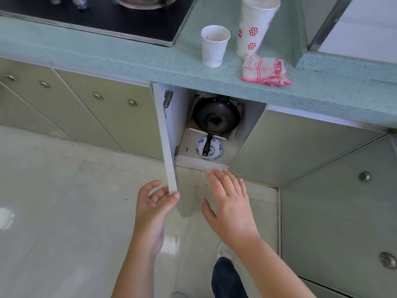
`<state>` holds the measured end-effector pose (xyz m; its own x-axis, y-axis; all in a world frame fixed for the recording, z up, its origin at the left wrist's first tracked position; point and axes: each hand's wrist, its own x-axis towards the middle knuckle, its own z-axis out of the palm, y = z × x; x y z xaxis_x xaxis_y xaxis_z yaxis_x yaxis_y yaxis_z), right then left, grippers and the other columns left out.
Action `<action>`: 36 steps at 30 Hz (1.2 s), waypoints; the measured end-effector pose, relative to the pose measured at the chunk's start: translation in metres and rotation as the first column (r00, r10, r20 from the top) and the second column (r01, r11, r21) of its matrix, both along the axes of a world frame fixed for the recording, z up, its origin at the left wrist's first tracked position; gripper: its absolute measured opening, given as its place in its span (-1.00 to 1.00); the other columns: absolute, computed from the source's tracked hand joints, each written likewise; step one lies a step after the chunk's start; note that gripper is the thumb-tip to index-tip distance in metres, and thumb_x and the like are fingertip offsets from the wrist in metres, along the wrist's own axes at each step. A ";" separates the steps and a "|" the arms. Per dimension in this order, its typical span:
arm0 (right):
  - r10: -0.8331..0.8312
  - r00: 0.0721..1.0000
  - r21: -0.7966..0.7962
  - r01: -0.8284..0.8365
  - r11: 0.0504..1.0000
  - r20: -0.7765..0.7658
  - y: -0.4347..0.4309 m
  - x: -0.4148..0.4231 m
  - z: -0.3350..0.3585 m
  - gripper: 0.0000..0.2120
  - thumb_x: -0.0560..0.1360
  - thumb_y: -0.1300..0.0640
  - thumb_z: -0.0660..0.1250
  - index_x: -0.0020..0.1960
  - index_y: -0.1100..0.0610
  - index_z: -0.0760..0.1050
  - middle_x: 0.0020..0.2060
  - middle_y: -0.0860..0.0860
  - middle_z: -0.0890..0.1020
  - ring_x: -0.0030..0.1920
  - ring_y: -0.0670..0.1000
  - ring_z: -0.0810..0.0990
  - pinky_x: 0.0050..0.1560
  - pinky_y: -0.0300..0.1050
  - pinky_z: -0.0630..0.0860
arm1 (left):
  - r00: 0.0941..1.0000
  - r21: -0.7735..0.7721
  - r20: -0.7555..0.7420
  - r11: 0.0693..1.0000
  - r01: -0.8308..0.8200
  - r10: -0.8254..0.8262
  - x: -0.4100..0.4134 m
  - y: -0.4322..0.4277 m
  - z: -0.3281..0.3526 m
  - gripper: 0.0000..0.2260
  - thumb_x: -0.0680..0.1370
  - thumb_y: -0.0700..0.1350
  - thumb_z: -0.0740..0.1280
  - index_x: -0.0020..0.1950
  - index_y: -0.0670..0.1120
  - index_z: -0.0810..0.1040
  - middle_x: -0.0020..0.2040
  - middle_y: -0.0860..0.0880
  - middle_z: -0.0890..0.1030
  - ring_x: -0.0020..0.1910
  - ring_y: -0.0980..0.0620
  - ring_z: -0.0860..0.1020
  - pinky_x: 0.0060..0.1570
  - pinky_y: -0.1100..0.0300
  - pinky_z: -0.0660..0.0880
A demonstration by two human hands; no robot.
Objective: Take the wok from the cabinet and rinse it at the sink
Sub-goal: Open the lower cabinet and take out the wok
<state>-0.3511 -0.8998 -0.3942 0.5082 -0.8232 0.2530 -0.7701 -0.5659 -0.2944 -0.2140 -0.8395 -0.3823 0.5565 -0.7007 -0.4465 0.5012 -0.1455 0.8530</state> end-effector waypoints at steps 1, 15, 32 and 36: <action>0.002 1.000 0.008 -0.002 1.000 -0.003 0.002 0.003 0.000 -0.47 0.27 0.09 0.34 0.23 0.12 0.38 0.14 0.09 0.62 0.19 0.18 0.58 0.12 0.21 0.49 | 1.000 0.007 0.021 1.000 -0.002 0.002 0.007 0.005 0.002 -0.58 0.26 -0.26 0.41 0.04 0.01 0.41 -0.12 -0.07 0.56 -0.22 0.13 0.57 -0.20 0.33 0.47; 0.110 0.994 0.062 -0.109 0.992 -0.010 0.037 0.082 0.006 -0.49 0.28 0.05 0.32 0.22 0.15 0.46 0.15 0.09 0.61 0.19 0.18 0.57 0.11 0.21 0.52 | 0.895 0.228 0.441 0.973 -0.046 -0.061 0.087 0.051 0.004 -0.45 0.39 -0.32 0.45 0.29 -0.02 0.34 0.01 0.23 0.42 0.10 0.14 0.46 0.23 0.09 0.33; 0.124 0.992 0.151 -0.125 0.981 0.015 0.011 0.110 -0.003 -0.50 0.34 0.08 0.32 0.27 0.17 0.46 0.20 0.12 0.58 0.26 0.22 0.50 0.22 0.26 0.41 | 0.656 0.488 0.707 0.854 -0.182 -0.264 0.111 0.041 0.011 -0.37 0.47 -0.13 0.37 0.48 -0.07 0.17 0.47 -0.04 0.24 0.45 -0.03 0.22 0.40 0.03 0.25; 0.114 0.993 0.140 -0.114 0.984 0.004 -0.014 0.099 -0.007 -0.51 0.33 0.08 0.33 0.24 0.17 0.47 0.18 0.12 0.59 0.23 0.21 0.54 0.18 0.25 0.44 | 0.503 0.528 0.796 0.793 -0.305 -0.336 0.101 0.022 0.008 -0.43 0.48 -0.16 0.34 0.45 -0.19 0.24 0.51 -0.18 0.17 0.48 -0.15 0.13 0.42 -0.13 0.19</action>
